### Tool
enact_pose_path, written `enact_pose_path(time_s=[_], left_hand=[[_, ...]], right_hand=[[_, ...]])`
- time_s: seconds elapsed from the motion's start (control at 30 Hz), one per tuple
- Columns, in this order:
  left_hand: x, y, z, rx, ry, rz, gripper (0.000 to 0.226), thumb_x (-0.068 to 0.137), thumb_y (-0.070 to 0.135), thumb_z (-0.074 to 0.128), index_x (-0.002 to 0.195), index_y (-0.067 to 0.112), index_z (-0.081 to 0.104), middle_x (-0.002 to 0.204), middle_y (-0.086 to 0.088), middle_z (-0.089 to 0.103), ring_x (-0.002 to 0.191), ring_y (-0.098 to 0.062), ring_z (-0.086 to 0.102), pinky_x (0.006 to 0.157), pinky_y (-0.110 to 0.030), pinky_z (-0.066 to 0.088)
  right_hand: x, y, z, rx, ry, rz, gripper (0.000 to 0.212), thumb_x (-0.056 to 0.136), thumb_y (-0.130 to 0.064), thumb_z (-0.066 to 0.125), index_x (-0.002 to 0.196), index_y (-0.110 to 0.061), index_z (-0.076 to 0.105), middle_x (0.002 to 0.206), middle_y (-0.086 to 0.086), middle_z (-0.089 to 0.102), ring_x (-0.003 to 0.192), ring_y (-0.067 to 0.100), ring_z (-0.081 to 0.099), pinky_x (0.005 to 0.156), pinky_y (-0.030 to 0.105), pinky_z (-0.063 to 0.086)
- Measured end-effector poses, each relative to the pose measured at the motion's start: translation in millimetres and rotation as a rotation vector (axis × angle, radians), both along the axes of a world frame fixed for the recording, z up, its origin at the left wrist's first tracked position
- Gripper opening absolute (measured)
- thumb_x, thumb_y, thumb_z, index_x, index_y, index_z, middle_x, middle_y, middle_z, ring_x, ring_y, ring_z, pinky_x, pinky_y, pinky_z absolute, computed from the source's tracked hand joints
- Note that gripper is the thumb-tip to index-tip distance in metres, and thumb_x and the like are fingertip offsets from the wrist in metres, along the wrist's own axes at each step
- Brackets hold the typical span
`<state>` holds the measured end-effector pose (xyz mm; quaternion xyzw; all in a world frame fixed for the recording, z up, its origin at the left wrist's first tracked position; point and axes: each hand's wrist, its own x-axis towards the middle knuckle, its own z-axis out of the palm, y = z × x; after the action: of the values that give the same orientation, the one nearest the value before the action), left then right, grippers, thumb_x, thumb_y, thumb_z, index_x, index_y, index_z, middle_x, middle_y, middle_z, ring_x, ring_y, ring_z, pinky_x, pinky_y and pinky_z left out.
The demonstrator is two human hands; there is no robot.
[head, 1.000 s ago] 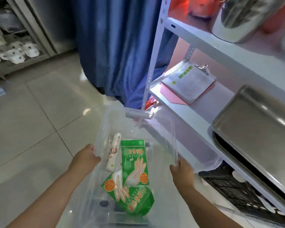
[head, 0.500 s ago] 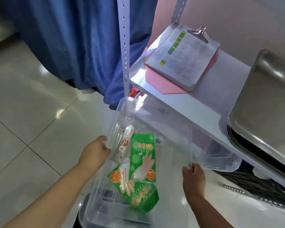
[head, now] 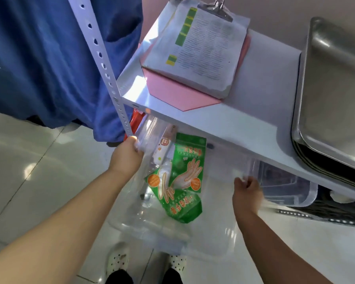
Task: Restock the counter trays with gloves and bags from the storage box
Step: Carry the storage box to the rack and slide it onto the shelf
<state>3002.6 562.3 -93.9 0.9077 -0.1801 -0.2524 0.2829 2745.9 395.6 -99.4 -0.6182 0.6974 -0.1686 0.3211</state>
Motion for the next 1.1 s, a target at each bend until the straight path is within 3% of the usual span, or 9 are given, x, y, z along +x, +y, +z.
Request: enact_pose_path(time_s=[0.1,0.2,0.3,0.5,0.63,0.73,0.87,1.0,1.1], left_hand=[[7.1,0.2,-2.5,0.007,-0.007,-0.054,0.017,0.089,0.025,0.052,0.078,0.012,0.050,0.081,-0.016,0.062,0.082,-0.039,0.058,0.063,-0.032,0.036],[0.7,17.4,-3.1,0.041,0.010,-0.073,0.021,0.089,0.031,0.051,0.083,0.012,0.057,0.081,-0.014,0.067,0.080,-0.037,0.061,0.071,-0.039,0.049],[-15.4,42.3,-7.1,0.018,0.063,-0.011,0.014,0.088,0.026,0.052,0.086,0.013,0.058,0.073,-0.013,0.065,0.076,-0.036,0.062,0.075,-0.045,0.053],[-50.6,67.0,-9.0,-0.058,0.166,0.182,0.009,0.090,0.017,0.051,0.083,0.013,0.055,0.067,-0.010,0.059,0.056,-0.027,0.063,0.062,-0.040,0.057],[-49.1,51.7,-9.4,-0.094,0.156,0.231,0.011,0.089,0.016,0.050,0.081,0.011,0.056,0.062,-0.007,0.059,0.049,-0.023,0.062,0.067,-0.044,0.056],[-40.9,32.0,-6.4,-0.141,0.173,0.258,0.012,0.089,0.019,0.051,0.080,0.013,0.057,0.061,-0.009,0.059,0.050,-0.024,0.063,0.066,-0.037,0.056],[-23.5,0.5,-2.0,-0.244,0.173,0.306,0.012,0.087,0.021,0.056,0.080,0.011,0.059,0.062,-0.008,0.061,0.052,-0.017,0.062,0.053,-0.018,0.050],[-10.4,-21.3,-2.0,-0.290,0.203,0.346,0.009,0.081,0.012,0.060,0.074,0.015,0.055,0.073,-0.006,0.063,0.067,-0.023,0.063,0.070,-0.034,0.054],[-10.2,-25.9,-2.7,-0.309,0.222,0.341,0.015,0.084,0.012,0.059,0.098,0.011,0.060,0.094,-0.010,0.065,0.079,-0.029,0.065,0.073,-0.040,0.058]], right_hand=[[15.3,-19.6,-7.9,-0.016,0.001,-0.025,0.010,0.084,-0.018,0.058,0.091,-0.011,0.059,0.078,0.006,0.056,0.072,0.024,0.052,0.068,0.032,0.039],[24.4,-37.9,-12.4,-0.022,-0.010,-0.010,0.008,0.083,-0.019,0.057,0.080,-0.014,0.051,0.075,0.005,0.054,0.070,0.024,0.050,0.066,0.032,0.037],[27.4,-49.2,-13.5,-0.011,-0.045,0.022,0.011,0.085,-0.022,0.057,0.080,-0.014,0.051,0.079,0.006,0.053,0.072,0.022,0.050,0.070,0.037,0.042],[-14.3,10.5,-9.2,0.028,0.100,0.131,0.025,0.089,-0.032,0.054,0.099,-0.009,0.057,0.089,0.006,0.059,0.081,0.024,0.054,0.070,0.030,0.038],[-43.6,58.4,-5.8,0.085,0.161,0.036,0.022,0.088,-0.036,0.050,0.087,-0.015,0.057,0.079,0.000,0.061,0.074,0.024,0.055,0.065,0.032,0.037],[-34.0,50.6,-1.8,0.080,0.087,-0.037,0.018,0.087,-0.031,0.050,0.084,-0.014,0.056,0.068,-0.001,0.056,0.068,0.024,0.054,0.062,0.031,0.035],[-12.8,16.9,0.2,0.016,-0.006,-0.046,0.017,0.089,-0.028,0.052,0.087,-0.012,0.057,0.072,0.005,0.059,0.070,0.025,0.053,0.066,0.030,0.036],[1.5,-0.1,-1.5,-0.015,-0.060,-0.022,0.027,0.090,-0.029,0.054,0.105,-0.007,0.058,0.071,0.002,0.055,0.071,0.024,0.055,0.068,0.032,0.040],[0.5,3.0,0.2,0.019,-0.107,0.011,0.023,0.090,-0.030,0.055,0.104,-0.012,0.057,0.071,0.000,0.055,0.076,0.030,0.063,0.073,0.041,0.052]])
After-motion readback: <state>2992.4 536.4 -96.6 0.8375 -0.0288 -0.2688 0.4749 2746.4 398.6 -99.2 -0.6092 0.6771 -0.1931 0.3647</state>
